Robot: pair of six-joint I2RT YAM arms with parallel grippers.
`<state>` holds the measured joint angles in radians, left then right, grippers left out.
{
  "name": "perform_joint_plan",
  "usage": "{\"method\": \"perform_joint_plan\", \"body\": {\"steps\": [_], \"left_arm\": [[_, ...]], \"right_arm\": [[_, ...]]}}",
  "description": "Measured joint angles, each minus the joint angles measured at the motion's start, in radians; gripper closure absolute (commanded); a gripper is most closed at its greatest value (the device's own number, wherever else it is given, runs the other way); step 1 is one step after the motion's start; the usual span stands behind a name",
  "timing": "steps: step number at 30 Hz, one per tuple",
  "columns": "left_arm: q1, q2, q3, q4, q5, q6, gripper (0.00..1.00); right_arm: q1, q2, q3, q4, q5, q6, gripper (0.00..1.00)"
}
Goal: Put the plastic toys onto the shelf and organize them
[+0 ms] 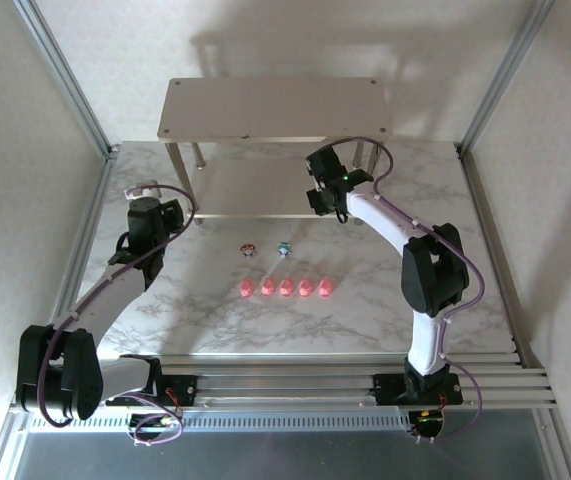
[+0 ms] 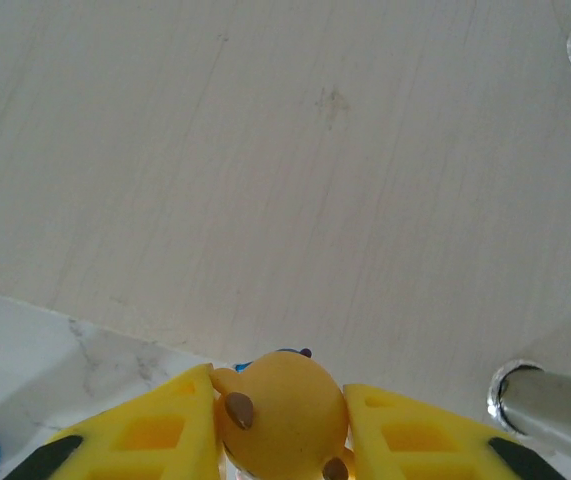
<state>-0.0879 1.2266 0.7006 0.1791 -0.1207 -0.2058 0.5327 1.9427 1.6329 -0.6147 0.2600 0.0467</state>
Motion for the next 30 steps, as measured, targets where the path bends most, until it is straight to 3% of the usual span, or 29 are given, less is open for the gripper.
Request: {"method": "perform_joint_plan", "body": {"steps": [30], "left_arm": [[0.0, 0.0, 0.005, -0.009, -0.007, 0.011, 0.54]], "right_arm": [[-0.039, 0.097, 0.052, 0.052, -0.123, -0.041, 0.7]]}}
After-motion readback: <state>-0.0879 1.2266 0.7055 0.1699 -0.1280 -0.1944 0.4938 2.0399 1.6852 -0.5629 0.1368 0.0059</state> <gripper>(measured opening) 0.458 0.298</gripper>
